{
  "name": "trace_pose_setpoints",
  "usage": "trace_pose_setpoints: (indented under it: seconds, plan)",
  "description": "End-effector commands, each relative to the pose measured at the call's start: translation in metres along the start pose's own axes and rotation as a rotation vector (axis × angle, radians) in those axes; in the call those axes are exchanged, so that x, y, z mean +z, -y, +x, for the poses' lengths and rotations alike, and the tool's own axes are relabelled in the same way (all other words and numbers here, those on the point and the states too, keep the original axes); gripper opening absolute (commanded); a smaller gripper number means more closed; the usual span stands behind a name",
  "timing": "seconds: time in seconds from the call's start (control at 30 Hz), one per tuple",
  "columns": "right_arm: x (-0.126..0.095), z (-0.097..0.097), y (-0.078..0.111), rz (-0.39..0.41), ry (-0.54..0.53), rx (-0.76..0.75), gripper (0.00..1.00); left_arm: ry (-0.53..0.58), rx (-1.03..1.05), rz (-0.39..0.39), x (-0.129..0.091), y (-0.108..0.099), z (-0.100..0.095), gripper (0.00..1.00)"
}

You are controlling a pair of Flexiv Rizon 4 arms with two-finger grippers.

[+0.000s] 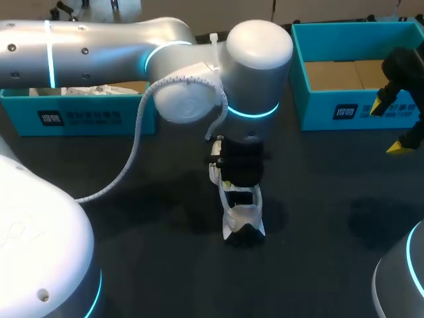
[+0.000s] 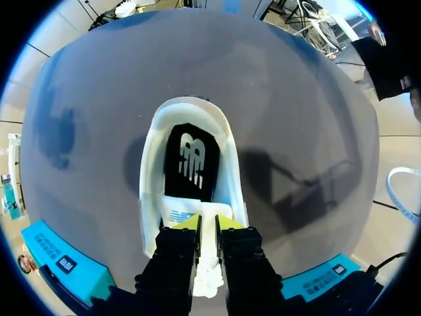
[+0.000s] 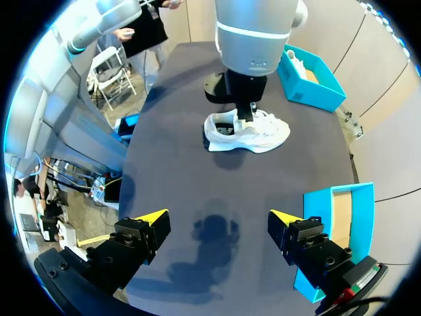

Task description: Take the shoe out of the shoebox, open the shoe tongue, remove and reinsert the insole, then place the shoe into the shoebox

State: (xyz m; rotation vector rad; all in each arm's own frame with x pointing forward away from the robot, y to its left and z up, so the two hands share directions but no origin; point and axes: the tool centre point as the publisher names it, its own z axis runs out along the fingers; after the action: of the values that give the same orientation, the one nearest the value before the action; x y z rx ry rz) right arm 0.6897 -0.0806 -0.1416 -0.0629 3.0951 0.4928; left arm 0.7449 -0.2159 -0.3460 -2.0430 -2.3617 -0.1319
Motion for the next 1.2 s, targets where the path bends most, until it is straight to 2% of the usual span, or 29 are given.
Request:
trace_pose_setpoints:
  seconds: [0.03, 0.07, 0.27, 0.37, 0.47, 0.5, 0.53, 1.2]
  plan:
    - [0.001, -0.002, 0.000, 0.002, -0.003, 0.001, 1.00, 0.023, -0.012, -0.001, -0.008, 0.000, 0.000, 0.25]
    - [0.001, -0.002, 0.000, 0.002, -0.003, 0.001, 1.00, 0.030, -0.015, 0.002, -0.010, -0.001, 0.000, 0.34]
    - [0.001, -0.002, 0.000, 0.002, -0.003, 0.001, 1.00, 0.057, -0.094, 0.007, -0.015, -0.003, 0.000, 0.36]
    - [0.001, -0.002, 0.000, 0.002, -0.003, 0.001, 1.00, 0.086, -0.214, 0.014, -0.021, -0.007, 0.004, 0.38]
    - [0.001, -0.002, 0.000, 0.002, -0.003, 0.001, 1.00, 0.117, -0.369, 0.086, -0.026, -0.013, 0.010, 0.46]
    - [0.001, -0.002, 0.000, 0.002, -0.003, 0.001, 1.00, 0.114, -0.424, 0.099, -0.027, -0.014, 0.012, 0.65]
    - [0.001, -0.002, 0.000, 0.002, -0.003, 0.001, 1.00, 0.114, -0.466, 0.104, -0.029, -0.013, 0.014, 1.00]
    - [0.001, -0.002, 0.000, 0.002, -0.003, 0.001, 1.00, 0.114, -0.466, 0.104, -0.029, -0.013, 0.014, 1.00]
